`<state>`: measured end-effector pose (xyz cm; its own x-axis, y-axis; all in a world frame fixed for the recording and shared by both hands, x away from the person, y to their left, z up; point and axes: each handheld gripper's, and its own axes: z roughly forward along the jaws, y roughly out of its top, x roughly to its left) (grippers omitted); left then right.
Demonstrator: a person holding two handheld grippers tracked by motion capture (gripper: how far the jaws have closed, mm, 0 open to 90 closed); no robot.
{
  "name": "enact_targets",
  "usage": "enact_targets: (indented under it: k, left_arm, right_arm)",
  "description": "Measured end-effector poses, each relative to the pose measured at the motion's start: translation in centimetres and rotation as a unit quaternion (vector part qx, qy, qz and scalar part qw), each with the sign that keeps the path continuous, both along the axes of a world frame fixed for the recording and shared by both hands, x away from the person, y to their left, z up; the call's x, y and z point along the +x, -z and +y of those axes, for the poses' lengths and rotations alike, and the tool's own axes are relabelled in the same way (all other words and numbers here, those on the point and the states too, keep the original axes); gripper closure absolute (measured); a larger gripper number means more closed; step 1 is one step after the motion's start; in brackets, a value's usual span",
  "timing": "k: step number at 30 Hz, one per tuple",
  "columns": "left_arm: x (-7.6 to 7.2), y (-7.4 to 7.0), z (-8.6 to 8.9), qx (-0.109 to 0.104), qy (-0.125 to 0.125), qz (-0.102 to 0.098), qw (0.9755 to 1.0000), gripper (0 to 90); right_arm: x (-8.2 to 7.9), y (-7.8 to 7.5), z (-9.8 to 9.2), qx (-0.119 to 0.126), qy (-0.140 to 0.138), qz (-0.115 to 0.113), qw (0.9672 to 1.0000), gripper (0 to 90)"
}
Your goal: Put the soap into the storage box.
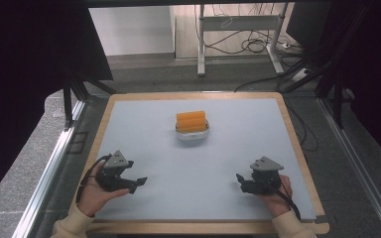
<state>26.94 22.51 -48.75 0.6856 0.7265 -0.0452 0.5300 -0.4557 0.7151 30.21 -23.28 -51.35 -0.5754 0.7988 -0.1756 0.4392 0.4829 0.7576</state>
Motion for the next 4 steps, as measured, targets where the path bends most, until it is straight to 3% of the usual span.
enact_targets:
  k: [4]
  left_arm:
    - [0.19, 0.40, -0.11, 0.005, 0.003, 0.002, 1.0000, 20.1]
  right_arm:
    - [0.02, -0.04, -0.02, 0.003, -0.002, -0.002, 1.0000, 15.0]
